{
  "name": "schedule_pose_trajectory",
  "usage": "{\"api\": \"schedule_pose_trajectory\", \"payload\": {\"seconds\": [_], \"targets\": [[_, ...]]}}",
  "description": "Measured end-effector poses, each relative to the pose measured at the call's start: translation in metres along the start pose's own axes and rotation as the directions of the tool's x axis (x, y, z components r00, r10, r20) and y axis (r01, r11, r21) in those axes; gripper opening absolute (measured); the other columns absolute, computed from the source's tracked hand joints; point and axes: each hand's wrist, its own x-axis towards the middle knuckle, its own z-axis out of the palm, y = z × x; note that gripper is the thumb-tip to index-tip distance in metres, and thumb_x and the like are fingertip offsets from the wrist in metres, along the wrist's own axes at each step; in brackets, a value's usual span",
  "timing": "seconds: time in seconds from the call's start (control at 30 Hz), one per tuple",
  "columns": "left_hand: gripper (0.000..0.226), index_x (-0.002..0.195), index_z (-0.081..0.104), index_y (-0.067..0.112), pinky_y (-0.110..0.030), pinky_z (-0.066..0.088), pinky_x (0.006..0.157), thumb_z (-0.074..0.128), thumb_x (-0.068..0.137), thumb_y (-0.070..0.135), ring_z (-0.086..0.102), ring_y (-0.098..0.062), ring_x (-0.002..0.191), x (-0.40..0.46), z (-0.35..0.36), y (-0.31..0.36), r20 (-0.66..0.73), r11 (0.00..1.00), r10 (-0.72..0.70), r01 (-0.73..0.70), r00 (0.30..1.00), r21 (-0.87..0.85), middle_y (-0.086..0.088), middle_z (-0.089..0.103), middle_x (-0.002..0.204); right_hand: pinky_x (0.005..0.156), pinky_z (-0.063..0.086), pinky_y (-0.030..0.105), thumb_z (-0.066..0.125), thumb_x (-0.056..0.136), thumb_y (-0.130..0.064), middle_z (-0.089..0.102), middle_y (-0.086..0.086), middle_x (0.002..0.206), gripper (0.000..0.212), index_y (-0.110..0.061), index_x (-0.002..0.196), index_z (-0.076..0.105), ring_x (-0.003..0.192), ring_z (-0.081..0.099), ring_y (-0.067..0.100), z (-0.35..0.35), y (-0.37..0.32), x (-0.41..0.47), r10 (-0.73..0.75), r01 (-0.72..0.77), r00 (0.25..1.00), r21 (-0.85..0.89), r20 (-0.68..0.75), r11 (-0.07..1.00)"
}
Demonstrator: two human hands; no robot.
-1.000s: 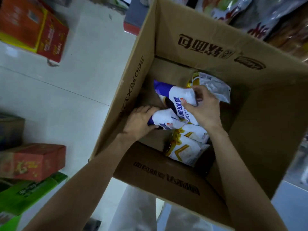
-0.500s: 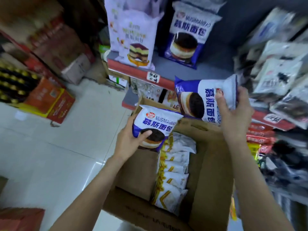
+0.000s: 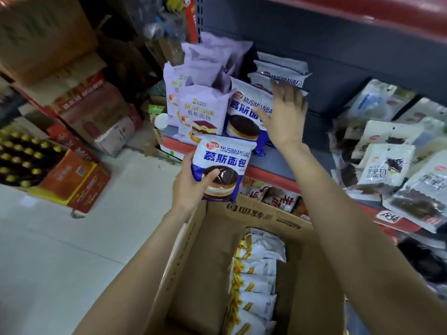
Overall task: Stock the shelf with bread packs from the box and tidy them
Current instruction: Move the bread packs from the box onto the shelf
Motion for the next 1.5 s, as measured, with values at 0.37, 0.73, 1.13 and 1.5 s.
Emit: {"api": "schedule_pose_trajectory", "payload": {"seconds": [0.37,0.73,1.13,1.5], "targets": [[0.065,0.128,0.046,0.026,-0.043,0.050,0.096,0.071,0.072,0.050,0.059,-0.006,0.112,0.020,0.022,0.027,0.182,0.992,0.084,-0.065,0.980,-0.106,0.011,0.063,0.120,0.096,0.045,0.029,0.070,0.075,-0.042,0.043,-0.004,0.139,0.095,-0.036,0.147,0.009,0.122,0.049,0.008,-0.005,0.015,-0.148,0.134,-0.408,0.910,0.787,0.393,0.463],[0.059,0.143,0.037,0.018,-0.034,0.043,0.099,0.058,0.092,0.037,0.048,-0.021,0.124,0.052,0.050,0.061,0.199,0.882,0.281,-0.335,0.939,0.332,-0.006,0.045,0.141,0.089,0.038,0.018,0.067,0.085,-0.012,0.057,0.001,0.126,0.069,-0.013,0.140,0.025,0.116,0.052,0.014,0.031,0.044,-0.084,0.205,-0.388,0.920,0.692,0.335,0.609],[0.050,0.142,0.037,0.024,-0.020,0.047,0.083,0.054,0.095,0.026,0.056,-0.004,0.103,0.035,0.043,0.055,0.163,0.960,0.214,-0.238,0.963,0.146,0.012,0.051,0.130,0.094,0.036,0.024,0.053,0.095,-0.025,0.050,-0.001,0.138,0.058,-0.020,0.144,0.023,0.125,0.046,0.017,0.026,0.029,-0.084,0.151,-0.430,0.890,0.685,0.430,0.588],[0.021,0.110,0.061,0.026,-0.023,0.049,0.075,0.052,0.093,0.033,0.061,-0.001,0.086,-0.029,0.041,0.020,-0.111,0.959,0.264,-0.249,0.958,0.135,0.011,0.068,0.096,0.095,0.038,0.008,0.057,0.093,-0.018,0.055,-0.006,0.128,0.041,-0.018,0.132,0.048,0.113,0.052,0.004,0.004,0.041,-0.219,0.306,-0.315,0.941,0.717,0.147,0.622]]}}
